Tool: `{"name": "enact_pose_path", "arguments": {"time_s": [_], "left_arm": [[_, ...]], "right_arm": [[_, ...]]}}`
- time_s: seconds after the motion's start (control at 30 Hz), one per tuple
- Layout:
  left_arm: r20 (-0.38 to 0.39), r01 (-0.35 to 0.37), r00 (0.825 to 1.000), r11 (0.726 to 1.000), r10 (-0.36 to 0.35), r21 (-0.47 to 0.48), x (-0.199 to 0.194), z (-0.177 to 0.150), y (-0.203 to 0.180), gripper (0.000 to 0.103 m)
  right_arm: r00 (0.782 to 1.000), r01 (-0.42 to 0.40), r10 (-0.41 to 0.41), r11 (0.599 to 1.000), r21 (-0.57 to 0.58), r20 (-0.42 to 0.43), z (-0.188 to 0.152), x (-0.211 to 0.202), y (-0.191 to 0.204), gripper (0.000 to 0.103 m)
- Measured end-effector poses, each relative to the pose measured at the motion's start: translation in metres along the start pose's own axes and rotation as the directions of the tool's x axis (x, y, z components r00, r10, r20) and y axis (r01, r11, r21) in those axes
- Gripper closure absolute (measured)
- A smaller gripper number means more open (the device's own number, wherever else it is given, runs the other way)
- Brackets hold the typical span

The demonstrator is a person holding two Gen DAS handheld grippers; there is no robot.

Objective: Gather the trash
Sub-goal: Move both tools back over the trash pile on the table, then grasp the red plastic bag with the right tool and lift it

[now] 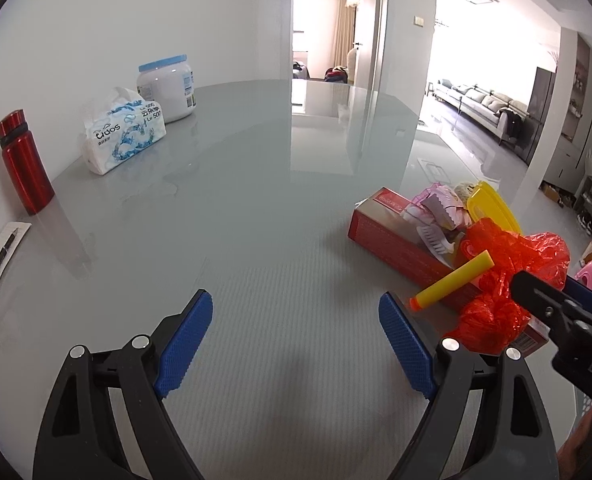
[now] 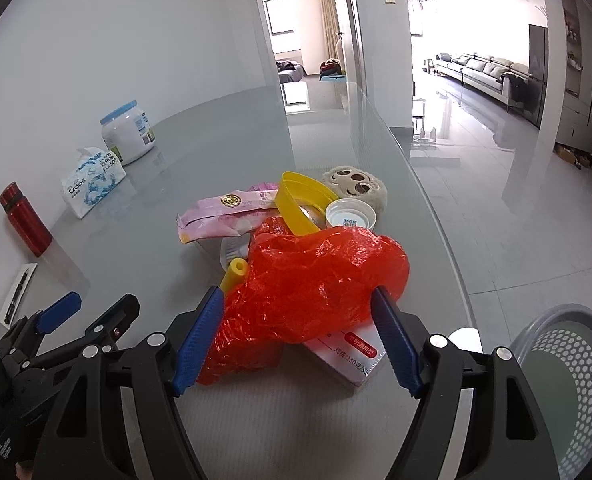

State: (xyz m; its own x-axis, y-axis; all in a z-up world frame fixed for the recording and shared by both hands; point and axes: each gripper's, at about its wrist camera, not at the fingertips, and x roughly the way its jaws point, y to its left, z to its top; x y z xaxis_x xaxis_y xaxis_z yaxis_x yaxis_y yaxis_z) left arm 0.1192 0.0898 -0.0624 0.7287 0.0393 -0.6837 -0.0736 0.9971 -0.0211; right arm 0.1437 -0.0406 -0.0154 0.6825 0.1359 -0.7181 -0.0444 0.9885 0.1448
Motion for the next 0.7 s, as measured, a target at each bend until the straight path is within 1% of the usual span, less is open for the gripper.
{"name": "enact_pose_path", "arguments": {"time_s": [0.27,0.3,0.33,0.37,0.43,0.47,0.5,0.53,0.63,0.7], "left_arm": [[-0.015,0.02,1.0,1.0,-0.02,-0.02,0.003,-0.002,0.004,0.019],[-0.015,0.02,1.0,1.0,-0.021,-0.02,0.003,-0.003,0.003,0.019],[-0.015,0.022,1.0,1.0,-0.022,-0.02,0.003,-0.003,0.003,0.019],[-0.017,0.024,1.0,0.999,-0.024,-0.022,0.003,-0.003,0.003,0.019],[-0.019,0.028,0.999,0.999,-0.029,-0.025,0.003,-0.003,0.003,0.019],[-0.018,0.028,0.999,0.999,-0.029,-0.025,0.003,-0.003,0.004,0.019],[-0.017,0.029,0.999,0.999,-0.03,-0.026,0.003,-0.003,0.003,0.019],[-0.017,0.032,0.999,0.999,-0.032,-0.026,0.003,-0.003,0.004,0.019],[-0.02,0.04,0.999,0.999,-0.04,-0.027,0.003,-0.003,0.004,0.019],[-0.02,0.048,0.999,0.998,-0.048,-0.03,0.002,-0.003,0.003,0.019]], "right_arm": [[0.998,0.057,-0.057,0.998,-0.036,0.014,-0.003,0.01,0.011,0.031],[0.998,0.06,-0.06,0.997,-0.042,0.016,-0.004,0.01,0.012,0.034],[0.998,0.058,-0.058,0.997,-0.049,0.015,-0.005,0.012,0.015,0.041],[0.998,0.055,-0.054,0.997,-0.054,0.013,-0.006,0.015,0.019,0.045],[0.999,0.045,-0.044,0.997,-0.065,0.014,-0.007,0.015,0.022,0.059],[0.999,0.031,-0.031,0.997,-0.066,0.015,-0.008,0.014,0.022,0.063],[1.0,0.018,-0.017,0.998,-0.066,0.015,-0.008,0.014,0.023,0.073],[1.0,0.009,-0.008,0.998,-0.065,0.019,-0.009,0.013,0.023,0.077],[0.999,-0.015,0.017,0.998,-0.063,0.032,-0.01,0.007,0.021,0.086],[0.999,-0.034,0.036,0.998,-0.056,0.035,-0.011,0.003,0.019,0.088]]}}
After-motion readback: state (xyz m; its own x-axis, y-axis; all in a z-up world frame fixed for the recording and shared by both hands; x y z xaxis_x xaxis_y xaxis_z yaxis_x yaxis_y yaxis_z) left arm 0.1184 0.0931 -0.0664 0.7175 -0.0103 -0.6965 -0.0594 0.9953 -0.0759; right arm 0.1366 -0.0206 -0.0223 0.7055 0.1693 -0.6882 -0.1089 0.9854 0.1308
